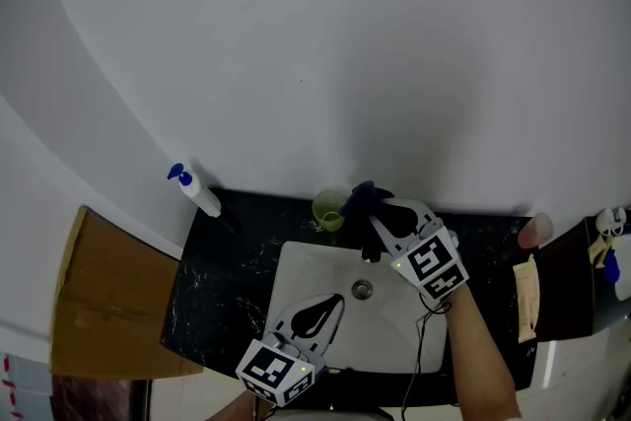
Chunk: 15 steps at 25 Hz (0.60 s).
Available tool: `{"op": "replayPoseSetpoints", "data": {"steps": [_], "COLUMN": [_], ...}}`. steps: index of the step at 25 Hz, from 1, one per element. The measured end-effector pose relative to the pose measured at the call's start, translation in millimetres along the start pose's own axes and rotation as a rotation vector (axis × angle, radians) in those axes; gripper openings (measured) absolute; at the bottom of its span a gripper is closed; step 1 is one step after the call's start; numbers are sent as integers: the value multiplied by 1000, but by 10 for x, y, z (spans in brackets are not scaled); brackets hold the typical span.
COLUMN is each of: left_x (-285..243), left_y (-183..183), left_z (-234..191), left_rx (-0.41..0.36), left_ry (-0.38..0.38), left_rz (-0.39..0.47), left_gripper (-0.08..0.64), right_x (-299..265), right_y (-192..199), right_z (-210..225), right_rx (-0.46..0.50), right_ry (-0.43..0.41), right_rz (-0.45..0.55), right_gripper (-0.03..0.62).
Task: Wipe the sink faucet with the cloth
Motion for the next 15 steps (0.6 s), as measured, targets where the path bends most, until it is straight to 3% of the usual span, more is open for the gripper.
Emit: {"op": "replayPoseSetpoints", "data": {"steps": [7,15], "left_x": [-59,-28], "left_y": [-10,-6], "left_z": [29,-51], "left_rx": [0,-9], "left_ry": [18,-7], "left_rz": [-7,-14], "left_gripper": [0,0], "right_x": [-15,-260], "right_y": [-11,91], "right_z": [-91,473], "right_rx": [39,-27], "right_ry": [-60,48], "right_rz": [-30,-56], "right_gripper": [58,58]}}
Point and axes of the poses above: the fingertips, and each gripper's own axes: x backward along the fingers, z to its right, y out of its underside, the point moved 4 cm from there along x, backward along the fingers, and after that the axes turned 4 degrees about z, right-handed, at the moved point
